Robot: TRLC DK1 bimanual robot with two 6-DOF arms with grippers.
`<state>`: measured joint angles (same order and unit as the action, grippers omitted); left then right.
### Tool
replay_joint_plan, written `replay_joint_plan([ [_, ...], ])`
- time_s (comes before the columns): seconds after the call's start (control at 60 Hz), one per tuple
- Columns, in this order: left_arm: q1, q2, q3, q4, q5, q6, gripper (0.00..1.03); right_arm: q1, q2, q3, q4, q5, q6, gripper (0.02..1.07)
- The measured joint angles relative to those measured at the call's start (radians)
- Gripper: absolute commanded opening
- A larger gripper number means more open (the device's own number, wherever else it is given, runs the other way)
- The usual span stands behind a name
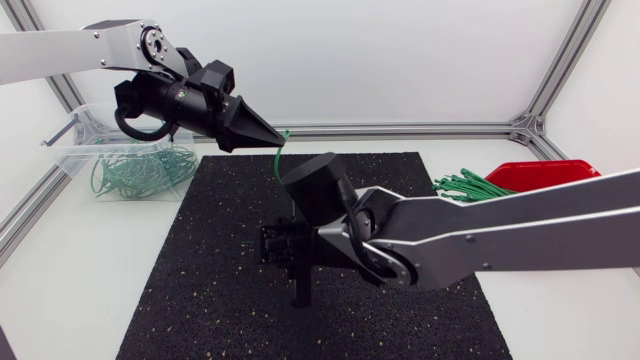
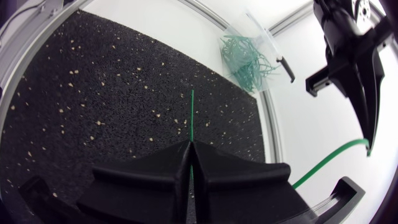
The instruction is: Take a green cable tie from the red box, thread the tail through the head to close it, then place it in the transparent bin on the left.
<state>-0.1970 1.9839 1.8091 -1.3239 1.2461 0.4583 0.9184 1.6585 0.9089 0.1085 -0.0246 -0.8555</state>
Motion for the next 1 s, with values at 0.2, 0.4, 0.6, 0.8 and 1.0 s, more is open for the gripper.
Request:
replay_joint_plan([
  [0.2,0.0,-0.042,-0.076,0.041,0.002,0.014,0.03,-0.071,-0.013,0.144,-0.305,-0.194,0.245,0.07],
  [0.4,0.0,-0.092,-0.155,0.085,0.005,0.014,0.03,-0.151,-0.027,0.251,-0.541,-0.426,0.41,0.07],
  [0.6,-0.021,-0.122,-0.207,0.116,0.014,0.014,0.03,-0.192,-0.054,0.301,-0.69,-0.559,0.558,0.07],
  [0.8,-0.055,-0.16,-0.256,0.202,0.023,0.014,0.03,-0.266,-0.073,0.31,-0.72,-0.619,0.69,0.07],
  [1.0,-0.07,-0.194,-0.318,0.411,0.021,-0.063,0.03,-0.338,-0.047,0.374,-0.918,-0.77,0.824,0.07],
])
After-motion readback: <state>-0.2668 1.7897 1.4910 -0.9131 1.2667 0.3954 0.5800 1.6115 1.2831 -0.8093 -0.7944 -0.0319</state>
